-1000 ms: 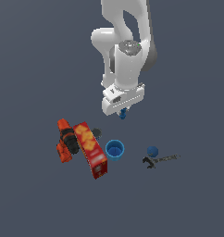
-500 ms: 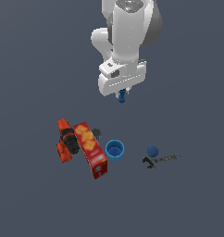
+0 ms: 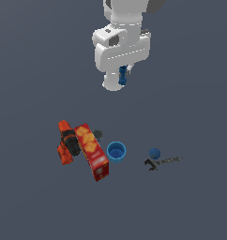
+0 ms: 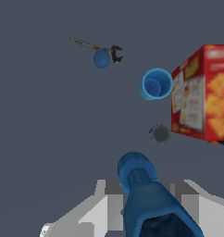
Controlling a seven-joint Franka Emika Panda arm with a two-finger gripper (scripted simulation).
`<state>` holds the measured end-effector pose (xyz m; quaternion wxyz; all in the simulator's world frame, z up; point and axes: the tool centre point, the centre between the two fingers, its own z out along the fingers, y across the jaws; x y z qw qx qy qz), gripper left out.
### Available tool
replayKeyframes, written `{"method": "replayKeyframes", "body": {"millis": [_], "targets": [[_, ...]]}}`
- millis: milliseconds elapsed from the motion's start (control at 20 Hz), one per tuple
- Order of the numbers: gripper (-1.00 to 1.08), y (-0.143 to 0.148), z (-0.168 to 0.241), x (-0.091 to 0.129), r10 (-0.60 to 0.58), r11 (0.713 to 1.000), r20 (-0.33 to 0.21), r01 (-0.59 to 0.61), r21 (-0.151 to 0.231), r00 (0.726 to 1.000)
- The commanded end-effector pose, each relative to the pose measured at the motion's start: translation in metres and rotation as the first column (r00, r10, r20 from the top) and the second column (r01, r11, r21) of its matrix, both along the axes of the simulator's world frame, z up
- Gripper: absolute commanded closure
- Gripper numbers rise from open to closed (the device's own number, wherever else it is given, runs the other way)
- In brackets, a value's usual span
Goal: Pick up a designated object from a clutter of objects.
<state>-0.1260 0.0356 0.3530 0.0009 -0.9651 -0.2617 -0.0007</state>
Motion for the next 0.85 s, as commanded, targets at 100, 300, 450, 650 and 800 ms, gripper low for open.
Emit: {"method": "replayKeyframes", "body": {"millis": [100,300,450,650,800], "targets": [[1.08,-0.004,0.034,-0.008,0.0,1.0,-0.001,0.0,-0.001,1.0],[1.08,-0.006,0.057,-0.012,-0.001,1.0,-0.001,0.001,-0.001,1.0],[1.08,-0.007,0.069,-0.014,-0.001,1.0,-0.001,0.001,-0.001,1.0],[1.08,-0.008,0.079,-0.015,-0.001,1.0,-0.001,0.001,-0.002,1.0],[1.08,-0.008,0.081,-0.015,-0.001,1.0,-0.001,0.001,-0.002,1.0]]}}
